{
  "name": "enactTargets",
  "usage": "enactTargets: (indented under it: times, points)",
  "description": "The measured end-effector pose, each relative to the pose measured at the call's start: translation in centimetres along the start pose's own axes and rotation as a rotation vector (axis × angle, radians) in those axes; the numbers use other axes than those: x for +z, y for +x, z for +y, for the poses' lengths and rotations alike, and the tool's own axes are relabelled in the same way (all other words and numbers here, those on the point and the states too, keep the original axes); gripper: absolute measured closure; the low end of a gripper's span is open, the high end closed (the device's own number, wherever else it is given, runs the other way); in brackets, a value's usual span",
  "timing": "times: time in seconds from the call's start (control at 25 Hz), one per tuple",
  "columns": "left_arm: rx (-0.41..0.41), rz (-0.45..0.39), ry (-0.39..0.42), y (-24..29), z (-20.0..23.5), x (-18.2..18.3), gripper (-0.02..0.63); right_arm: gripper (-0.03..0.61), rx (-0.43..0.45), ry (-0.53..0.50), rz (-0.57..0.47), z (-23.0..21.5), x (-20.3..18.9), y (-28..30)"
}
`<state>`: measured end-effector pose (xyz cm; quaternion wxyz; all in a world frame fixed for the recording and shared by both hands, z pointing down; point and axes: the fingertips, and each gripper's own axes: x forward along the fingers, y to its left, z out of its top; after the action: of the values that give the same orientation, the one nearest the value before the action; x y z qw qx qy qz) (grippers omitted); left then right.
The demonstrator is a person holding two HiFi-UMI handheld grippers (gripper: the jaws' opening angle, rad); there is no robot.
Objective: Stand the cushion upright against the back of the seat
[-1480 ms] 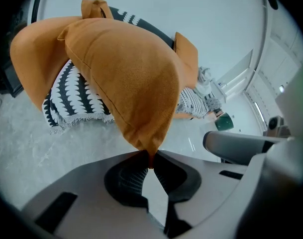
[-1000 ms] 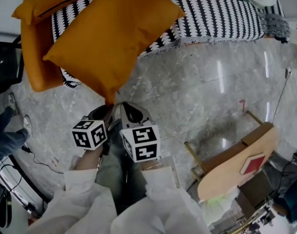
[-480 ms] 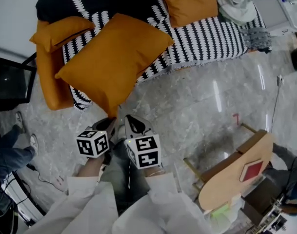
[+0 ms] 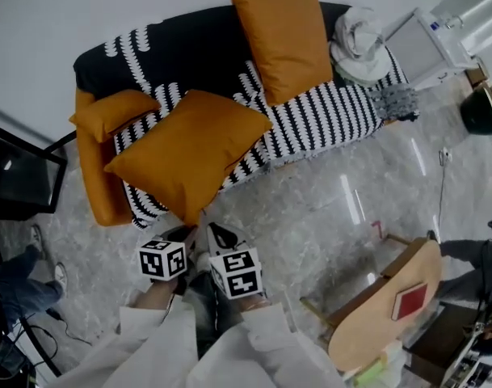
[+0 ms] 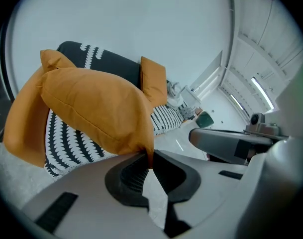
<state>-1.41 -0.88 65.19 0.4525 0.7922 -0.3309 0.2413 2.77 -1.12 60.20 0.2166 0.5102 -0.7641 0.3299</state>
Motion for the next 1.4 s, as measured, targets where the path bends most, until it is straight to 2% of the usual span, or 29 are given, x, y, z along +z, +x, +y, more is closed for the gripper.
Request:
enactTargets:
  times: [0.2, 0.36, 0.68, 0.92, 1.12, 1.4]
  points:
    - [-0.005, -0.035, -0.002, -2.1, -0.6, 3.7, 0.580, 0.566, 0.005, 0.010, -0.025, 1.5, 3.6, -0.8]
    - [-0.009, -0.074, 0.020, -3.6, -1.1, 6.5, 0.580, 0.566, -0.004, 0.004, -0.084, 2.0, 6.9, -1.4]
    - [-0.031, -0.128, 0.083, -5.1, -2.5, 12.4, 0.580, 0.566, -0.017, 0.027, -0.182, 1.3, 12.1, -2.1]
    - [-0.042, -0.195, 0.102, -5.9, -4.0, 16.9, 0.580, 0.566, -0.006, 0.013, -0.240, 0.2, 15.5, -2.5]
    - [-0.050, -0.271, 0.124, -5.8, -5.5, 21.9, 0.580, 0.566, 0.028, 0.001, -0.295, -2.2, 19.6, -2.1]
    - [-0.055, -0.358, 0.153, -4.7, -7.3, 29.1, 0.580, 0.566, 0.109, -0.039, -0.310, -4.9, 25.2, 0.4]
